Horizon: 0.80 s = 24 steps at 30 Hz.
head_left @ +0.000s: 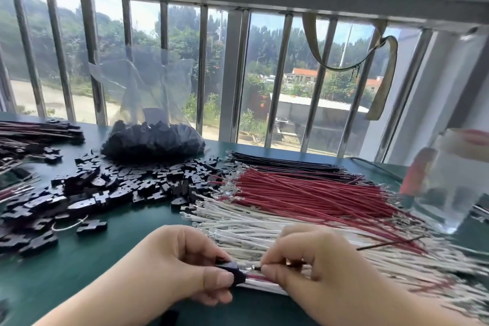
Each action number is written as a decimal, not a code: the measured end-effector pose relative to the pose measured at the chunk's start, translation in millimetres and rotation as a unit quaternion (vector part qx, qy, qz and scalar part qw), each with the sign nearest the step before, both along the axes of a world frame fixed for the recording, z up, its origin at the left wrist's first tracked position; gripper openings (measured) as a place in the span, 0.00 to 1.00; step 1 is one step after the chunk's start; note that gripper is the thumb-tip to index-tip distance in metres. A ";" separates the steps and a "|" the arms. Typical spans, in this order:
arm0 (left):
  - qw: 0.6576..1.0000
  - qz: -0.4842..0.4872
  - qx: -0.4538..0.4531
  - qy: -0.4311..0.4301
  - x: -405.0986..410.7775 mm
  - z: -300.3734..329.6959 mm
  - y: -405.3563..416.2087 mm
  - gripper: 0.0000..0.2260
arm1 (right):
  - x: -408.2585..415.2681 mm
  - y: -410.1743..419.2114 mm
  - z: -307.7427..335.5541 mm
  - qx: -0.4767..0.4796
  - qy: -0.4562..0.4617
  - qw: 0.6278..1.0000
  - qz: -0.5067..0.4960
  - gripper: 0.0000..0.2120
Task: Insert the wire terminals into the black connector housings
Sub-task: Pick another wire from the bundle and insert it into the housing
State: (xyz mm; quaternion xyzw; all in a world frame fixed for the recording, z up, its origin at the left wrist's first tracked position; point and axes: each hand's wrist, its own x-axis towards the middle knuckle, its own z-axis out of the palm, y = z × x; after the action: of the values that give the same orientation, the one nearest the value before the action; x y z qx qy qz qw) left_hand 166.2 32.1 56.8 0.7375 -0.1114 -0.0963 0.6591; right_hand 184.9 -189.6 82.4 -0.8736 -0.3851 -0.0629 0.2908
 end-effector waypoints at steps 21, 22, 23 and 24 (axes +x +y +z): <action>0.998 -0.019 -0.058 0.029 -8.7 3.8 -3.9 0.27 | -4.0 -4.4 -3.3 0.014 -0.299 0.954 0.026 0.06; 0.997 -0.021 -0.063 0.030 -8.8 3.8 -3.8 0.26 | -2.9 -5.2 -4.1 0.010 -0.336 0.941 0.038 0.05; 0.997 -0.022 -0.065 0.029 -8.6 3.9 -4.4 0.26 | -1.8 -6.3 -4.6 0.014 -0.364 0.930 0.049 0.05; 0.997 -0.021 -0.067 0.027 -8.2 4.3 -4.8 0.26 | -0.8 -7.6 -4.6 0.022 -0.381 0.923 0.056 0.05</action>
State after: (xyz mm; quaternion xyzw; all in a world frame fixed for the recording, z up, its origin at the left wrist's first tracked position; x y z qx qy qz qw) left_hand 158.0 27.3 61.1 0.6864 -0.1153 -0.1227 0.7074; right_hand 184.2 -197.2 77.9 -0.7541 -0.5138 -0.3829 0.1440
